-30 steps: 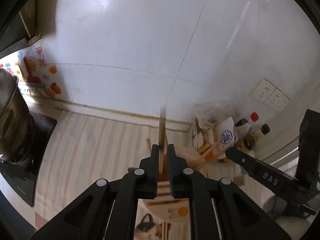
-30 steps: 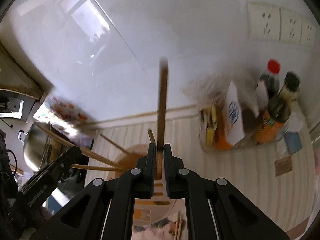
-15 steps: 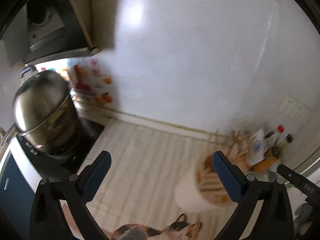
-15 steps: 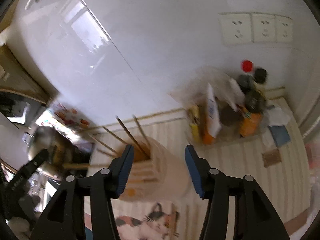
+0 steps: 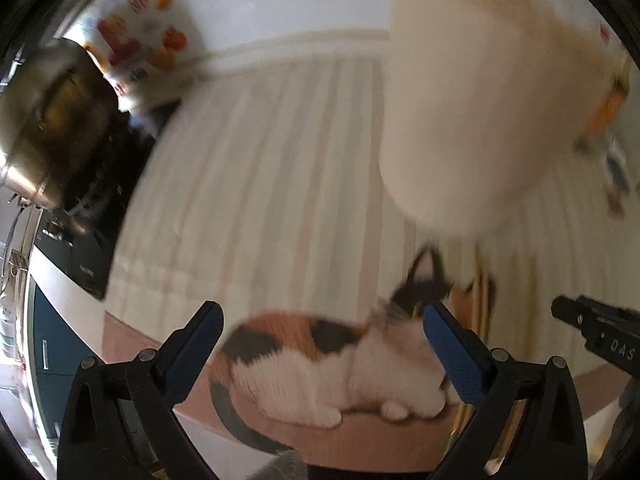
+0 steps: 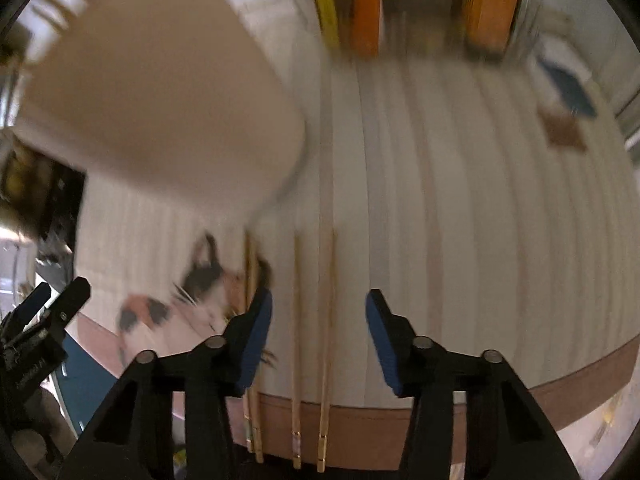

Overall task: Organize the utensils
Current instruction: 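Move both open tools back down to the chopsticks on the cat mat, then grasp a wooden chopstick with the left tool while the right tool grasps another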

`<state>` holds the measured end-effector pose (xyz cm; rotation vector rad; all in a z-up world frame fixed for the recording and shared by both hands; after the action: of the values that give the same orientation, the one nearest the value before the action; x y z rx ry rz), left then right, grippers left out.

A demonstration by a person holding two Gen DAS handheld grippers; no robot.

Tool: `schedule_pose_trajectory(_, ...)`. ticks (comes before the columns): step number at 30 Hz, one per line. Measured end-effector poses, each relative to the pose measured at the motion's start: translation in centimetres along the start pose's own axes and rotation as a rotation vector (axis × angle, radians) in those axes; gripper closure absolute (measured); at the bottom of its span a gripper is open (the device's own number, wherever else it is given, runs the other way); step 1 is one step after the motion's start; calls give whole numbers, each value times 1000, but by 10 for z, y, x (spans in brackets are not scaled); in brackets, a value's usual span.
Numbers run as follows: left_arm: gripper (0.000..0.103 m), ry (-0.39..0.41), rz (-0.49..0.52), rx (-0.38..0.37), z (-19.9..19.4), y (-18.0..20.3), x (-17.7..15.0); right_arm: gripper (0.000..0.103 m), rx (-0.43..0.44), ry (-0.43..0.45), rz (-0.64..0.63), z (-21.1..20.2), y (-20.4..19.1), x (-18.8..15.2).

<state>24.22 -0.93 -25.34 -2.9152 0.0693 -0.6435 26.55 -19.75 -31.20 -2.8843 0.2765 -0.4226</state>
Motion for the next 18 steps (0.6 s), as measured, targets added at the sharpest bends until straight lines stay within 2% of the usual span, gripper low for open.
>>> schedule_pose_trajectory(2, 3, -37, 32, 12, 12, 8, -12, 62, -24, -34, -4, 15, 2, -11)
schedule_pose_trajectory(4, 12, -64, 48, 15, 22, 12, -22, 66, -42, -54, -8, 25, 3, -19)
schedule_pose_trajectory(5, 13, -78, 54, 16, 25, 14, -25, 68, -59, -64, -14, 28, 3, -23)
schedule_pose_trajectory(6, 14, -99, 54, -5, 30, 17, -28, 69, -68, -75, -22, 32, 3, -27)
schedule_pose_trajectory(7, 22, -113, 49, -29, 30, 19, -29, 71, -69, -85, -30, 36, 3, -31)
schedule_pose_trajectory(8, 26, -130, 46, -61, 33, 24, -32, 78, -83, -99, -51, 40, 1, -36)
schedule_pose_trajectory(9, 29, -143, 44, -85, 35, 27, -32, 80, -93, -106, -72, 43, 0, -41)
schedule_pose_trajectory(10, 33, -158, 35, -120, 37, 30, -33, 90, -106, -81, -94, 42, -1, -41)
schedule_pose_trajectory(11, 38, -173, 16, -166, 38, 34, -34, 95, -127, -79, -120, 42, -1, -43)
schedule_pose_trajectory(13, 55, -216, -17, -258, 44, 43, -36, 96, -133, -72, -110, 40, 6, -45)
schedule_pose_trajectory(18, 70, -242, 22, -329, 46, 65, -40, 96, -155, -79, -54, 32, 41, -48)
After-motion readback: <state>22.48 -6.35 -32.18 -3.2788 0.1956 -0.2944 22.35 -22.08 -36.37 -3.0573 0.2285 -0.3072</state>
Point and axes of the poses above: each gripper's, at about its wrist camera, not at the fingertips, and z roughly the way its jaws point, y to its right, x to its top, the point moved 3 cm from there along z, roughly the way its jaws point, and after that the axes turned 8 degrees about y, right-handed, at the moved point
